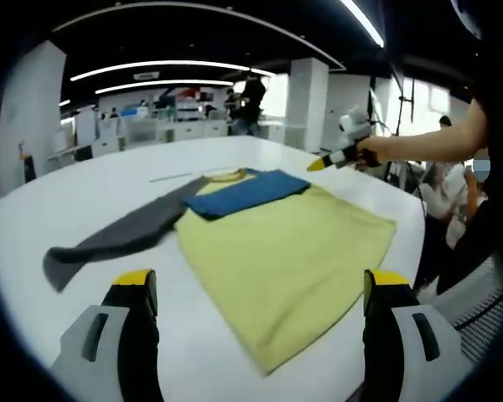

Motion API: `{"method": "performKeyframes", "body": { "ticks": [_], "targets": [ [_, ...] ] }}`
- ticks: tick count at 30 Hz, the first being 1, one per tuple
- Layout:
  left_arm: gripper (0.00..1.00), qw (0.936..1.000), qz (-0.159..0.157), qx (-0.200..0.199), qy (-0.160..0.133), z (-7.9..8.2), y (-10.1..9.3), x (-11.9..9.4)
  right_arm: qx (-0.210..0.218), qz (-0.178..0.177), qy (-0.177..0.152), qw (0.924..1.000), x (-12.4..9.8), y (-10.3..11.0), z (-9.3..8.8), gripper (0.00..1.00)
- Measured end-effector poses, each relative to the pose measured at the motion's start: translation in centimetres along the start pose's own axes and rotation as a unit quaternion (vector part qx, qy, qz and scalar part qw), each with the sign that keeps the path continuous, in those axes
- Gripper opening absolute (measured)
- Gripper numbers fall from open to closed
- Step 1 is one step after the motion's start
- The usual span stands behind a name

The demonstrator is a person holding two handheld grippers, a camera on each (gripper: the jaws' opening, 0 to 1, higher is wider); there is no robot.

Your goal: Fold the garment on the visible template until the final outline fits inside the template.

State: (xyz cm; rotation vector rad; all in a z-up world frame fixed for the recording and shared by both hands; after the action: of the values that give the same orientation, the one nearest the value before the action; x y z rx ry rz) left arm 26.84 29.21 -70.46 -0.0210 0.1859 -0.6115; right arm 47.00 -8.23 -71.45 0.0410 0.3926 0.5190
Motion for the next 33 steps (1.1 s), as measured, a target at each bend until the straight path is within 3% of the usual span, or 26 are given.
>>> {"method": "performKeyframes", "body": {
  "ticks": [12,19,33],
  "targets": [
    [0.99,1.0000,-0.003,0.003,0.000,-0.1,0.4,0.2,-0.015,-0.002,0.027,0.9995,-0.6,-0.6,-2.0,0.12],
    [0.99,1.0000,-0.004,0.005,0.002,0.0,0.3,0.2,-0.023,-0.002,0.045,0.9987,-0.4,-0.7,-3.1,0.11],
    [0.99,1.0000,0.000,0.006,0.007,0.3,-0.1,-0.1,-0.011,0.005,0.047,0.9988,0.5,0.1,-3.8,0.09]
  ]
}}
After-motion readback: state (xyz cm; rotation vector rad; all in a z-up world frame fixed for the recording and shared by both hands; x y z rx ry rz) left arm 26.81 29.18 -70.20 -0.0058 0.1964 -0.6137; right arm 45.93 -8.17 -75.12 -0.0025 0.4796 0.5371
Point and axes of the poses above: the point that each gripper's makers call its tool centre point, and the gripper's own axes: x roughly forward along the fingers, y roughly to its left, z roughly out of its top, the point moved 6 cm from there along -x, roughly backward along the fingers, and after that the axes turned 15 degrees about -y, right-handed, at the moved point
